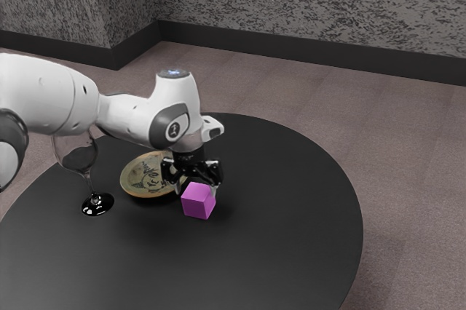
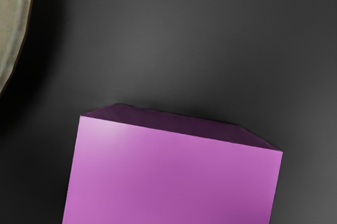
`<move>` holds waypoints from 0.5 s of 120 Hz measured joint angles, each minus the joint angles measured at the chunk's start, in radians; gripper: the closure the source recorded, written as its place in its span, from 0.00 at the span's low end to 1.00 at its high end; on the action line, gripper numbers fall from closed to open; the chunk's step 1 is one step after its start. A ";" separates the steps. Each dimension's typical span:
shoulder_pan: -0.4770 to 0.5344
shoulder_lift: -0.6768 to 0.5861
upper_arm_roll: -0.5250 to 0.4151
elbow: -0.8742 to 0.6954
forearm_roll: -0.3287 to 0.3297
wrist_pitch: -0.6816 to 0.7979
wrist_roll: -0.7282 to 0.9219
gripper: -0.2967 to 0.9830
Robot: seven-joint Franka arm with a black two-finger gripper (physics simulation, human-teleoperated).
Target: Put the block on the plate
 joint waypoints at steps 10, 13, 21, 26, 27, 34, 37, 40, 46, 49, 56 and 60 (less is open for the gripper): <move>0.005 0.016 0.000 0.000 -0.007 0.016 -0.008 0.23; 0.006 0.020 0.000 0.000 -0.008 0.020 -0.011 0.23; 0.006 0.029 0.000 0.000 -0.011 0.029 -0.016 0.23; 0.007 0.035 0.000 0.001 -0.011 0.033 -0.020 0.23; 0.007 0.037 0.000 0.001 -0.011 0.034 -0.020 0.23; 0.007 0.045 0.000 0.001 -0.012 0.043 -0.024 0.23; 0.007 0.050 0.000 0.001 -0.012 0.046 -0.026 0.23; 0.007 0.053 0.000 0.001 -0.012 0.049 -0.028 0.23; 0.007 0.056 0.000 0.001 -0.012 0.054 -0.031 0.23; 0.007 0.056 0.000 0.001 -0.011 0.056 -0.032 0.24; 0.007 0.055 0.000 0.001 -0.010 0.059 -0.035 0.28; 0.007 0.054 0.000 0.001 -0.009 0.061 -0.037 0.32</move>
